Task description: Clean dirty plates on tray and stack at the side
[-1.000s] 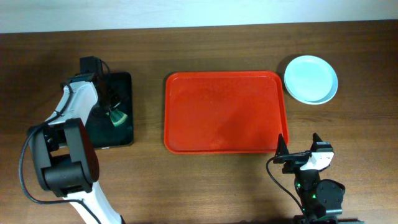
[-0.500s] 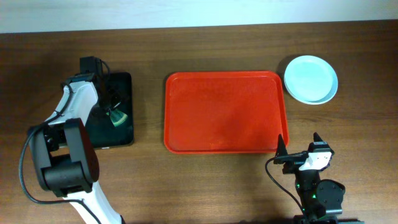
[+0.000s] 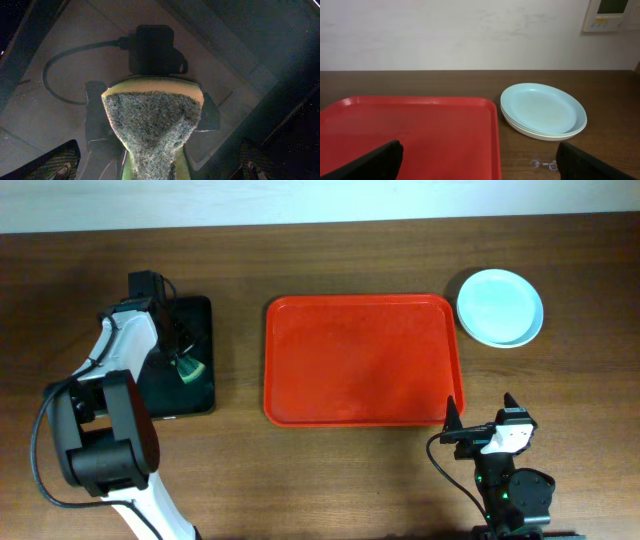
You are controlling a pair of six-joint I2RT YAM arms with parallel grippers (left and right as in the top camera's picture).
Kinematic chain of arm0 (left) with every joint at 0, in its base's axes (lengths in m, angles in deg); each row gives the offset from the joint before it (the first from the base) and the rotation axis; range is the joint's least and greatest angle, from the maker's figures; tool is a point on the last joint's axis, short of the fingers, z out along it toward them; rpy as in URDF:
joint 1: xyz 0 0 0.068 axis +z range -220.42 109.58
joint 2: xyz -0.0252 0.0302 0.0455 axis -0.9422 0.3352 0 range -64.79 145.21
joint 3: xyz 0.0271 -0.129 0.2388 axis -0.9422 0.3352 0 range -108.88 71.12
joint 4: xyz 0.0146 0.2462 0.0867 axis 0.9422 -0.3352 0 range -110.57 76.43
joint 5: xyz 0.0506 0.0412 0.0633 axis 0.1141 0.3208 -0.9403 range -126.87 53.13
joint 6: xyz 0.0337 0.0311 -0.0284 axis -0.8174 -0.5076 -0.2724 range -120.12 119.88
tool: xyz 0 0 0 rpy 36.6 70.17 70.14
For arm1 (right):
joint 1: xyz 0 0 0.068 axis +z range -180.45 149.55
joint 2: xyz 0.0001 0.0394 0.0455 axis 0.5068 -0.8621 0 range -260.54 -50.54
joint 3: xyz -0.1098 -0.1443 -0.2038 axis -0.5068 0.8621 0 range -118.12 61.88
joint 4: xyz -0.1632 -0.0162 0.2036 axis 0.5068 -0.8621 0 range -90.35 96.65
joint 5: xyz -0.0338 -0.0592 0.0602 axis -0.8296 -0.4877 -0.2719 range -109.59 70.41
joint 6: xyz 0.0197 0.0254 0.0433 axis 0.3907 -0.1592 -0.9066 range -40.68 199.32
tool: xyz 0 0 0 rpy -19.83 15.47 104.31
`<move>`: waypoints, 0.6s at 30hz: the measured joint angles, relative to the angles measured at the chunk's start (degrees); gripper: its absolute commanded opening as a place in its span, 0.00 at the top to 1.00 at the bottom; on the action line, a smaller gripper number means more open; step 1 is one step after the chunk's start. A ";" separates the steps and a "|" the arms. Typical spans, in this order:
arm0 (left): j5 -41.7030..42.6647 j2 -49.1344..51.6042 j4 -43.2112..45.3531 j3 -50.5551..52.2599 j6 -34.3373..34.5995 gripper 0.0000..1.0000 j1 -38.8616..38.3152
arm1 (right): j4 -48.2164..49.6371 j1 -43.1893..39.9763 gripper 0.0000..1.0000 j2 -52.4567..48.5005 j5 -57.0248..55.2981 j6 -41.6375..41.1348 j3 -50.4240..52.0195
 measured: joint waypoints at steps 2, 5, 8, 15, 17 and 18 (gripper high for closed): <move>0.00 0.00 0.00 0.00 0.00 0.01 0.00 | 0.00 0.00 0.02 0.00 0.00 0.02 0.00; 0.00 0.00 0.00 0.00 0.00 0.01 -0.02 | 0.00 0.00 0.02 0.00 0.00 0.02 0.00; 0.00 -0.02 0.00 0.00 0.00 0.01 -0.02 | 0.00 0.00 0.02 0.00 0.00 0.00 0.00; -2.62 -7.80 -1.31 0.00 0.00 0.01 0.04 | 0.00 0.00 0.02 0.00 0.00 0.07 0.00; -4.17 -14.21 -3.28 0.00 -0.02 0.01 0.09 | 0.00 0.00 0.02 0.00 0.00 0.09 0.00; -4.92 -16.65 -4.31 0.00 -0.02 0.01 0.09 | 0.00 0.00 0.02 0.00 0.00 0.04 0.00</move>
